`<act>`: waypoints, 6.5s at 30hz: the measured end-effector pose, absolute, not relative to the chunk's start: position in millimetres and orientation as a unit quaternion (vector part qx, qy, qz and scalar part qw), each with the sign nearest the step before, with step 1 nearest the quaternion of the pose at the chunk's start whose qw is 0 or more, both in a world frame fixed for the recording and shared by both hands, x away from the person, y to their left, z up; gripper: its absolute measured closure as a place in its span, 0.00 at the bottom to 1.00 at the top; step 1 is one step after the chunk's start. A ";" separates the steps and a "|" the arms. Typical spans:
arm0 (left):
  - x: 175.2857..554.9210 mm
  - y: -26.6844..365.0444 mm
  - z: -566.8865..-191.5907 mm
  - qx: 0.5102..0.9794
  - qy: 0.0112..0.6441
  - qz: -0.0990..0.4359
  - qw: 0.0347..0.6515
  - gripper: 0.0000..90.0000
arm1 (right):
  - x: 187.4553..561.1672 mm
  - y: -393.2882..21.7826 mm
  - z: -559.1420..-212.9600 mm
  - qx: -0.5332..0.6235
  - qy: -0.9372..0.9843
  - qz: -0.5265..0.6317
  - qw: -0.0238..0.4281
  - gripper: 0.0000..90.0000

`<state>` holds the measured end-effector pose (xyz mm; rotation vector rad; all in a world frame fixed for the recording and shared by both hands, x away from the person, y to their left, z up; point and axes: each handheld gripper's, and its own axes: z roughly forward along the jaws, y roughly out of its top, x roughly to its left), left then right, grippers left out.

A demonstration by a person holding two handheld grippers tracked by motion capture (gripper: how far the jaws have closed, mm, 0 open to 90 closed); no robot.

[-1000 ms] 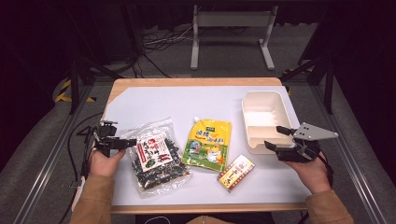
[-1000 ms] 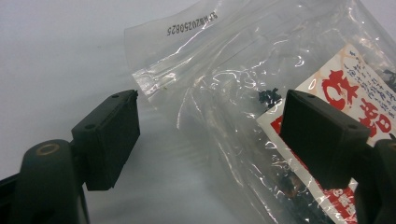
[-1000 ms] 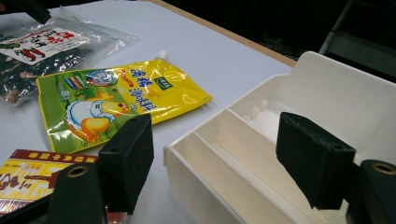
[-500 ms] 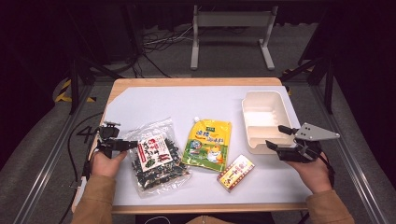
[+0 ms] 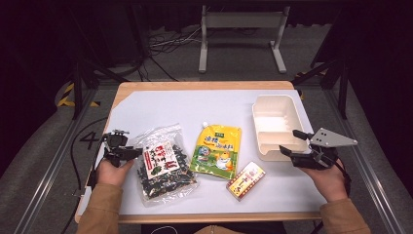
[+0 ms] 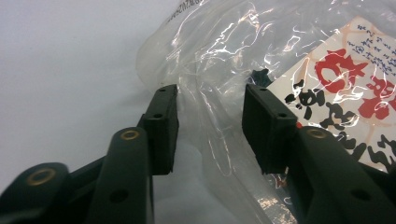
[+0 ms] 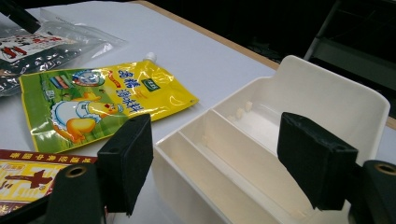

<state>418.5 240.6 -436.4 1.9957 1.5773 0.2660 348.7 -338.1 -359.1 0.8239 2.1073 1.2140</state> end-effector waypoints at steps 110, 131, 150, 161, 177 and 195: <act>323.4 176.4 -271.6 0.710 0.268 0.237 0.607 0.98 | 356.7 -223.8 -335.1 0.201 0.823 0.507 0.160 0.43; 332.3 149.4 -275.8 0.719 0.211 0.207 0.629 0.98 | 378.1 -202.0 -333.3 0.229 0.792 0.557 0.102 0.38; 333.5 152.1 -279.0 0.707 0.201 0.196 0.649 0.97 | 380.6 -198.9 -328.2 0.235 0.779 0.581 0.013 0.77; 334.4 156.4 -279.2 0.705 0.211 0.199 0.647 0.97 | 371.3 -202.2 -314.6 0.213 0.786 0.576 0.067 0.92; 333.5 163.5 -279.5 0.691 0.226 0.194 0.659 1.00 | 364.4 -208.5 -285.5 0.229 0.790 0.559 0.108 0.98; 337.9 168.2 -283.5 0.701 0.241 0.196 0.642 0.82 | 367.6 -225.0 -250.4 0.257 0.800 0.525 0.139 0.99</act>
